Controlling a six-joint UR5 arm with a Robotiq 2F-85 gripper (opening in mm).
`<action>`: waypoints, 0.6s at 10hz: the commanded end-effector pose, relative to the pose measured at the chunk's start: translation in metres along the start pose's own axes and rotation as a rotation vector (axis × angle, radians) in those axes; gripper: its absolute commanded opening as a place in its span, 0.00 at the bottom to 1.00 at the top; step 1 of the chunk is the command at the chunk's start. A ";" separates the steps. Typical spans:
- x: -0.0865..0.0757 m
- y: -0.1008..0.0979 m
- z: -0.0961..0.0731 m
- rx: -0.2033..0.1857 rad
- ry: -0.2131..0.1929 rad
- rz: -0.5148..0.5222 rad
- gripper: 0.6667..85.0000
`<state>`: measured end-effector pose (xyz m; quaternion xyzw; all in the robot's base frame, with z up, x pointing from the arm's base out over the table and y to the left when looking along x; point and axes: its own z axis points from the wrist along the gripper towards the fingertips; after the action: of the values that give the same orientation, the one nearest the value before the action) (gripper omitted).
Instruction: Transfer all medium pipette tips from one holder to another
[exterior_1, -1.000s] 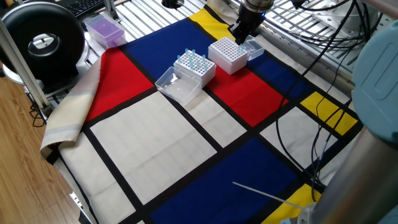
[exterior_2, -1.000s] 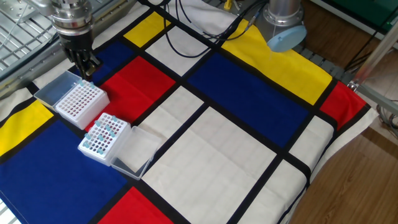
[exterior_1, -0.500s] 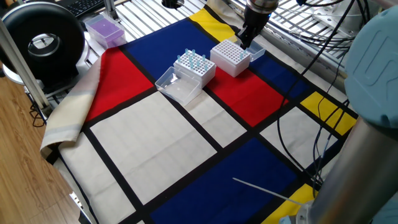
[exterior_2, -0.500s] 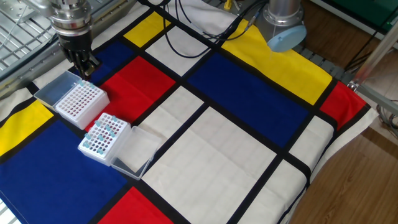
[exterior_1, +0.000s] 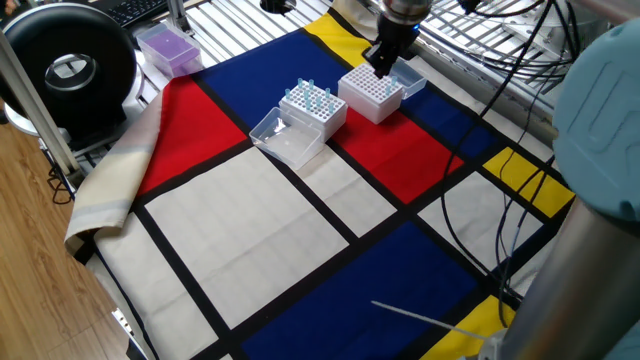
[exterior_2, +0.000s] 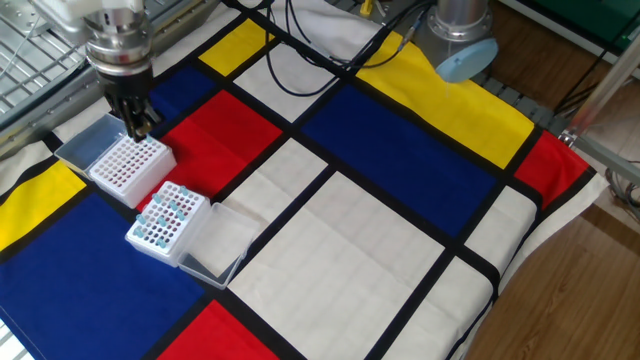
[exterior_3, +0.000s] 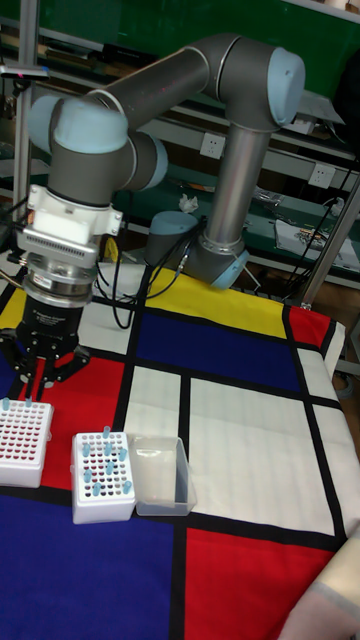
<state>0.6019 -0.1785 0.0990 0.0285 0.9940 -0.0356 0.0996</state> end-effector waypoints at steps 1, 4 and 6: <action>-0.007 0.018 -0.003 0.029 -0.015 0.067 0.22; -0.012 0.030 -0.006 0.042 -0.021 0.104 0.21; -0.016 0.038 -0.010 0.050 -0.026 0.124 0.21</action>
<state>0.6123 -0.1526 0.1043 0.0725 0.9900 -0.0546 0.1078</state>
